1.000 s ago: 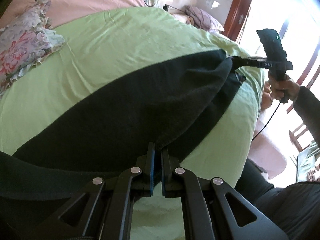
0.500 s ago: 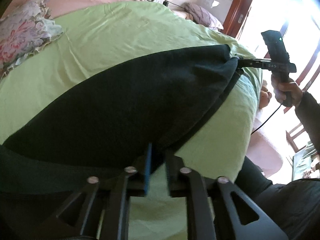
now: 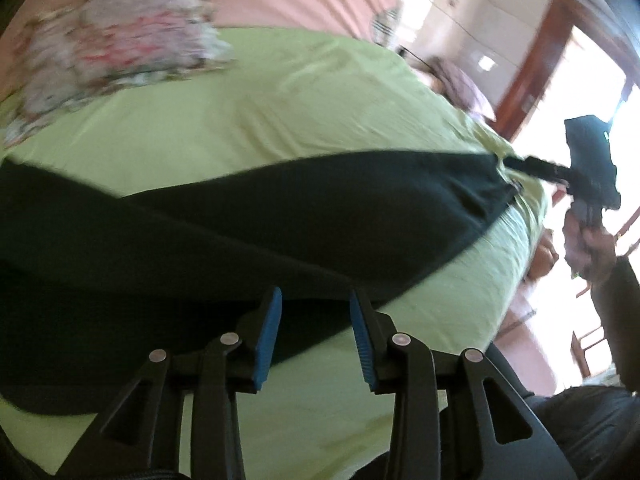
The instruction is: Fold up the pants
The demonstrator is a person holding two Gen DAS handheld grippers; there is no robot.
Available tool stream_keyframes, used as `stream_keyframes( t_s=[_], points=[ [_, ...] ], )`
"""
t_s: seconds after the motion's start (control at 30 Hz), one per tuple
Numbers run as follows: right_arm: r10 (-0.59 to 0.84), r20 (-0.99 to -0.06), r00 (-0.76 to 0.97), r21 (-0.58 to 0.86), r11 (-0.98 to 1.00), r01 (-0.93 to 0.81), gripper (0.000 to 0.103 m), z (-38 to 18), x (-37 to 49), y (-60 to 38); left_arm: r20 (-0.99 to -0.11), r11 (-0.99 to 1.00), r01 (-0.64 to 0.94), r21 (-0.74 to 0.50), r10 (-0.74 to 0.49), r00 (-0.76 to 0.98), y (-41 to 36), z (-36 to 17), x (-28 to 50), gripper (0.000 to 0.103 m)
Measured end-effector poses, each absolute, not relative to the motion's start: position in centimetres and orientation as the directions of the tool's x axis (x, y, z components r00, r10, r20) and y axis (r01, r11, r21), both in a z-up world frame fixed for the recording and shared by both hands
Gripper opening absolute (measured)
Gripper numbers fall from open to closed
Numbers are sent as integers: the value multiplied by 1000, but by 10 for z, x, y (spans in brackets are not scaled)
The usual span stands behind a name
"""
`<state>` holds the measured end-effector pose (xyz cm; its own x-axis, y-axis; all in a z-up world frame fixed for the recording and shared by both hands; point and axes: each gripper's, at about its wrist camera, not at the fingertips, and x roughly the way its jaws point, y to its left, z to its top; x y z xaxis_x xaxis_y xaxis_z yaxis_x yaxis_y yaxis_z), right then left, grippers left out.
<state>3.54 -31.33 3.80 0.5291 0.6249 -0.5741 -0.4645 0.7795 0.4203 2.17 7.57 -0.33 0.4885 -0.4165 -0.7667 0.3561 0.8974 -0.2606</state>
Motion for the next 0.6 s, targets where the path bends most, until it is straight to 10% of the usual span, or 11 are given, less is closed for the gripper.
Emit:
stream_keyframes(
  t_s=[0.6],
  points=[
    [813, -552, 184, 548, 520, -655, 57, 1, 74, -102, -735, 971, 52, -232, -210, 645, 256, 38, 46, 67]
  ],
)
